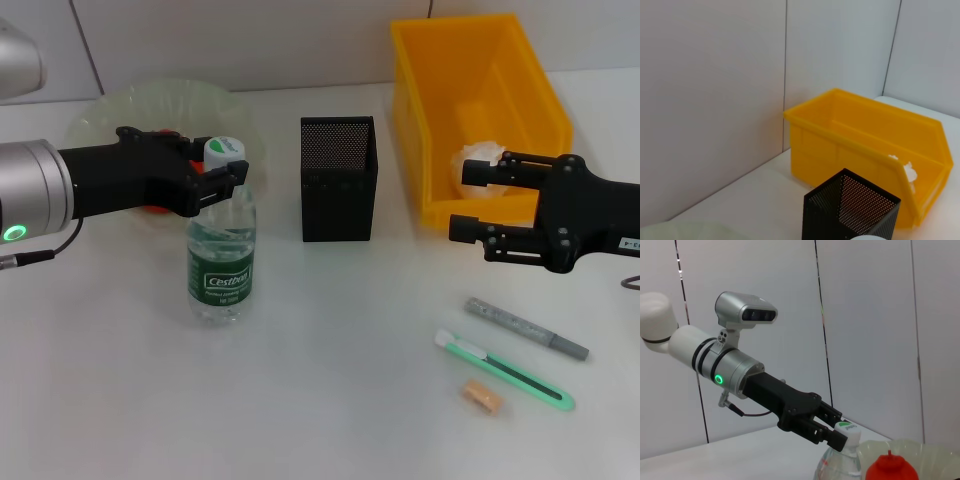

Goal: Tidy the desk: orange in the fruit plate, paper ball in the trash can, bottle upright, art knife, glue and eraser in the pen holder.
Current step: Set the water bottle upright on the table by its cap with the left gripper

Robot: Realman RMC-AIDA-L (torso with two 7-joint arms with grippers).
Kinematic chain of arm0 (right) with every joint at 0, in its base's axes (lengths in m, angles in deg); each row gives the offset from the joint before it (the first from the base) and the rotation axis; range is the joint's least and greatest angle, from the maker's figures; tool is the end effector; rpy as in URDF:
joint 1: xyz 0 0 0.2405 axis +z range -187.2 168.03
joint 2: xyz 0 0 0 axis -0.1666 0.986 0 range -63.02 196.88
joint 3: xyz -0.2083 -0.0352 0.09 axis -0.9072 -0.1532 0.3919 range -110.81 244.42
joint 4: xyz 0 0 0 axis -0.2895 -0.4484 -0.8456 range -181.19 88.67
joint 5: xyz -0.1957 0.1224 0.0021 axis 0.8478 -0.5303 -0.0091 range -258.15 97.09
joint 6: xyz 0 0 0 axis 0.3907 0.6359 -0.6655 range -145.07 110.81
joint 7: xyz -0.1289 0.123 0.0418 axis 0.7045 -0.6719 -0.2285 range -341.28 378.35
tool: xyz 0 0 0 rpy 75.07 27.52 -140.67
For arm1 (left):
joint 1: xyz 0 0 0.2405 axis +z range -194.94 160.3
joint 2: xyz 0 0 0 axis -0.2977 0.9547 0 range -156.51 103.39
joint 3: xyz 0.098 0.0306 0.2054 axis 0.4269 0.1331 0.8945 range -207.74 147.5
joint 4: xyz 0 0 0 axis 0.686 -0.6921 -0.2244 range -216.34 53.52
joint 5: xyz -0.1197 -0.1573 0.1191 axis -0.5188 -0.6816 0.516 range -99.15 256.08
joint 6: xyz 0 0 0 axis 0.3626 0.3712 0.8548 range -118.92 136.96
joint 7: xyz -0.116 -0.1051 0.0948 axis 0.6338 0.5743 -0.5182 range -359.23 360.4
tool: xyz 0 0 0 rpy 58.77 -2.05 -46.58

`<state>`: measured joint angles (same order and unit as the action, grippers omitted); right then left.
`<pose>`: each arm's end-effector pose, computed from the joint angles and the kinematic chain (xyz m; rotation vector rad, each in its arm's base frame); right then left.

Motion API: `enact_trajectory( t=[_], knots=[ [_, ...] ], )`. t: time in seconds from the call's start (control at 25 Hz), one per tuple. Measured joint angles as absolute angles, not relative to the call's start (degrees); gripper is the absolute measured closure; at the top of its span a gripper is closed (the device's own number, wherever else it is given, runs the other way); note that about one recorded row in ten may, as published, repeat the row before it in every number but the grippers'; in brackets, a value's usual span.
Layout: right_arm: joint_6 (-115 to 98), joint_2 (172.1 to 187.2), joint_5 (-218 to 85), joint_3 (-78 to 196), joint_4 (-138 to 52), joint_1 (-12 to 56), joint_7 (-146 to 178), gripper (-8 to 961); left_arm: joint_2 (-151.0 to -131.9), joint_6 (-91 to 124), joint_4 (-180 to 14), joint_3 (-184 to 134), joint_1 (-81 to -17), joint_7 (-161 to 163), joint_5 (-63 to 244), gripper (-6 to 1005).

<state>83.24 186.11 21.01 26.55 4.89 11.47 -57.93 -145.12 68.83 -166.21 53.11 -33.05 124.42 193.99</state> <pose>0.2259 0.3223 0.0425 -2.6240 0.3572 0.9038 -0.1386 0.3819 -0.0075 -2.5222 -0.6006 -0.3559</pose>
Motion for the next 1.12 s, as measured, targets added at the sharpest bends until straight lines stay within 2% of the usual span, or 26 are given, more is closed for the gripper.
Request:
enact_trajectory(
  t=[0.76, 1.12],
  knots=[
    [82.78, 186.06, 21.07, 25.61, 4.15, 12.46, -57.92, 255, -145.12, 68.40, -166.07, 53.16, -32.31, 124.01, 193.09, 560],
    [82.44, 186.13, 21.07, 24.93, 3.22, 12.98, -57.57, 255, -145.05, 68.38, -166.19, 53.12, -29.47, 121.00, 189.65, 560]
  ],
)
